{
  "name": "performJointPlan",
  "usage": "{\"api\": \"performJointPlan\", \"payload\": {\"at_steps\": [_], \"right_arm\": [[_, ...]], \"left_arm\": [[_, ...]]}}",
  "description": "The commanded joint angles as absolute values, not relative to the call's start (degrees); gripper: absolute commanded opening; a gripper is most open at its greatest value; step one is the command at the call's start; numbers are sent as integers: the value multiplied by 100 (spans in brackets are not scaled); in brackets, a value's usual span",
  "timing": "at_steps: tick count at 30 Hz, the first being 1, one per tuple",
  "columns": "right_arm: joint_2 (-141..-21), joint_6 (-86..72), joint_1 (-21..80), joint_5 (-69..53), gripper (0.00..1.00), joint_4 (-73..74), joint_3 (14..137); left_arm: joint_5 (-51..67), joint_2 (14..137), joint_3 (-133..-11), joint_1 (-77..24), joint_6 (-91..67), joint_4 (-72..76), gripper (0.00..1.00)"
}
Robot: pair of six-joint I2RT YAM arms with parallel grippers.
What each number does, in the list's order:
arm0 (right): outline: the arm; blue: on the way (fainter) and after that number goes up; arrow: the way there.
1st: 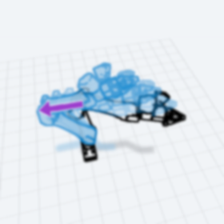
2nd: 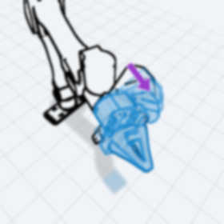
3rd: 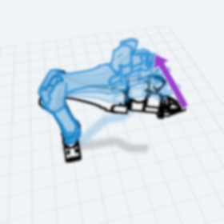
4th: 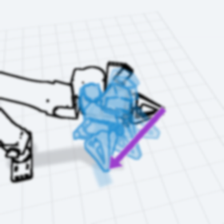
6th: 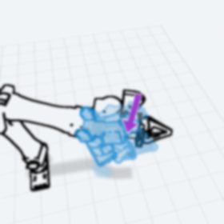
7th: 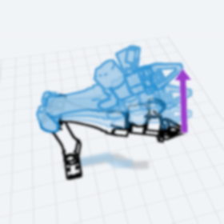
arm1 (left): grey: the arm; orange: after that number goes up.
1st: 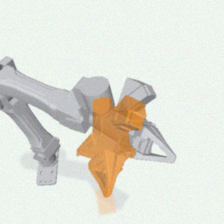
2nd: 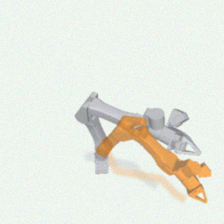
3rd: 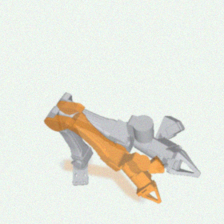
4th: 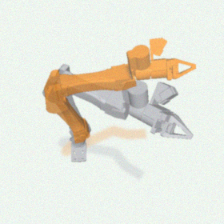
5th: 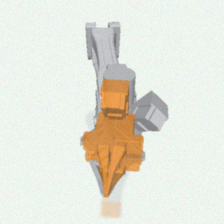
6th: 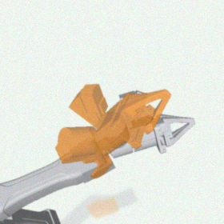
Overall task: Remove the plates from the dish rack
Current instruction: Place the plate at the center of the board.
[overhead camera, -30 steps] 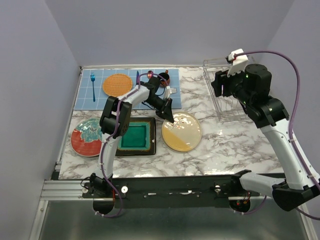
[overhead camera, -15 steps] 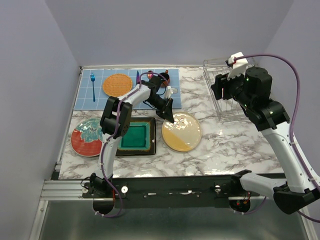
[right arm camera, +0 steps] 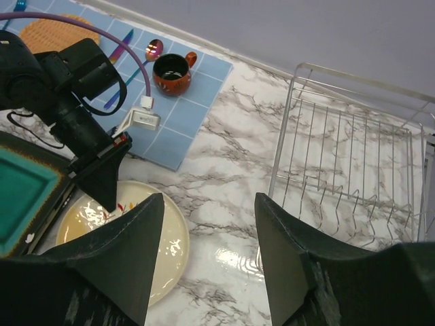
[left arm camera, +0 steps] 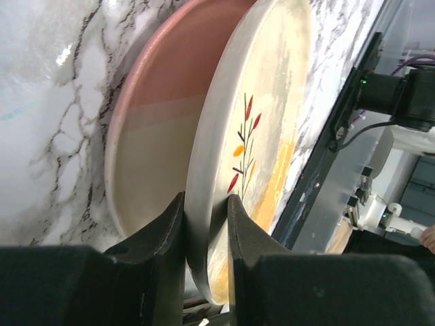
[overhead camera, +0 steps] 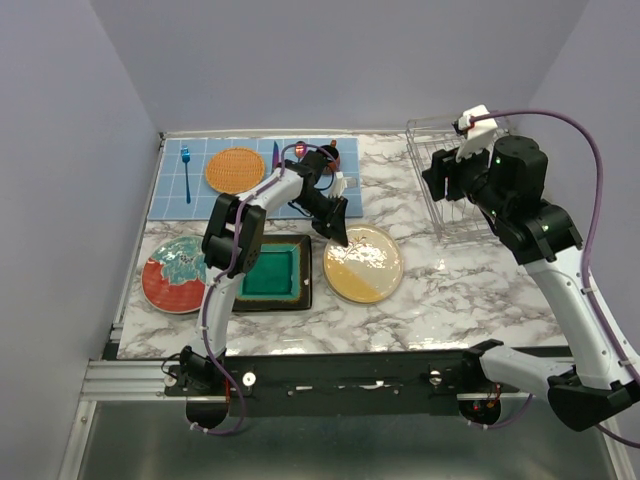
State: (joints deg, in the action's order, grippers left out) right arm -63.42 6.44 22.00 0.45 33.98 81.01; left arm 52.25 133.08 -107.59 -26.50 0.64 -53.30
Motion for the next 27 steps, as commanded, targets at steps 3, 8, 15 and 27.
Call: {"api": "performJointPlan", "payload": {"at_steps": [3,8,15,27], "right_arm": [[-6223,668,2171,-132,64,3454,8068],[-6205,668,2171,-132,64,3454,8077],[-6196,668,2171,-132,63,3454,8060],[-6152,712,2162,-158,63,3410,8016]], "left_arm": [[2927,13781,-10670,-2839,993,-5010,34],[2909,13816,-10696,-2839,976,-5010,42],[2848,13816,-10696,-2839,993,-5027,43],[2347,13527,-10363,-2856,1002,-4834,56]]}}
